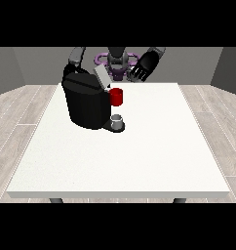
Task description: Insert the coffee pod into the coffee machine and close the lid
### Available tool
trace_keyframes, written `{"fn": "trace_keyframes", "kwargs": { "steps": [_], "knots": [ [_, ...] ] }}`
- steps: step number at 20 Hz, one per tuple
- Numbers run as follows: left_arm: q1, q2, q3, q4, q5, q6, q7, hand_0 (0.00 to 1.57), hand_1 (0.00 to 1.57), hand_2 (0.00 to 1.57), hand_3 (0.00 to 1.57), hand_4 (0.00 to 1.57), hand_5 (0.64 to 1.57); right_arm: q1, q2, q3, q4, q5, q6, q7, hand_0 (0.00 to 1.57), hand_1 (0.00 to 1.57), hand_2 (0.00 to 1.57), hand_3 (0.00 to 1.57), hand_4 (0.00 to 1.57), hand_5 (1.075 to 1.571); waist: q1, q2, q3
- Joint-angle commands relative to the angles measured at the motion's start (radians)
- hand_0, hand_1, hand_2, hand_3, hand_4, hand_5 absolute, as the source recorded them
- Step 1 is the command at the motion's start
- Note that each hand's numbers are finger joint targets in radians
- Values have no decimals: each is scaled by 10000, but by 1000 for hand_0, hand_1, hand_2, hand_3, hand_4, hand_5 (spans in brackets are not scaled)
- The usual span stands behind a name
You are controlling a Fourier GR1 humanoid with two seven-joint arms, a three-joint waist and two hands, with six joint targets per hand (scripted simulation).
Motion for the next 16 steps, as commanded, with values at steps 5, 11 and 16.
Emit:
{"fn": "trace_keyframes", "kwargs": {
  "steps": [5,11,16],
  "knots": [
    [-1851,343,906,280,442,-396,958,1268,1268,1295,1269,488,1571,-603,-480,-351,-202,-185,281,62,0,0,0,0,37,1571,-689,704,1],
    [-2259,357,786,529,133,-206,1206,1225,1225,1279,1251,482,1571,-789,-462,-299,-336,-202,358,123,0,0,0,0,0,1571,-940,1079,1],
    [-2754,1015,1060,864,147,-20,433,1265,1265,1303,1256,465,1571,-1706,-390,-232,-809,-27,42,531,0,0,0,0,147,1571,-1252,2057,-4]
  ]
}}
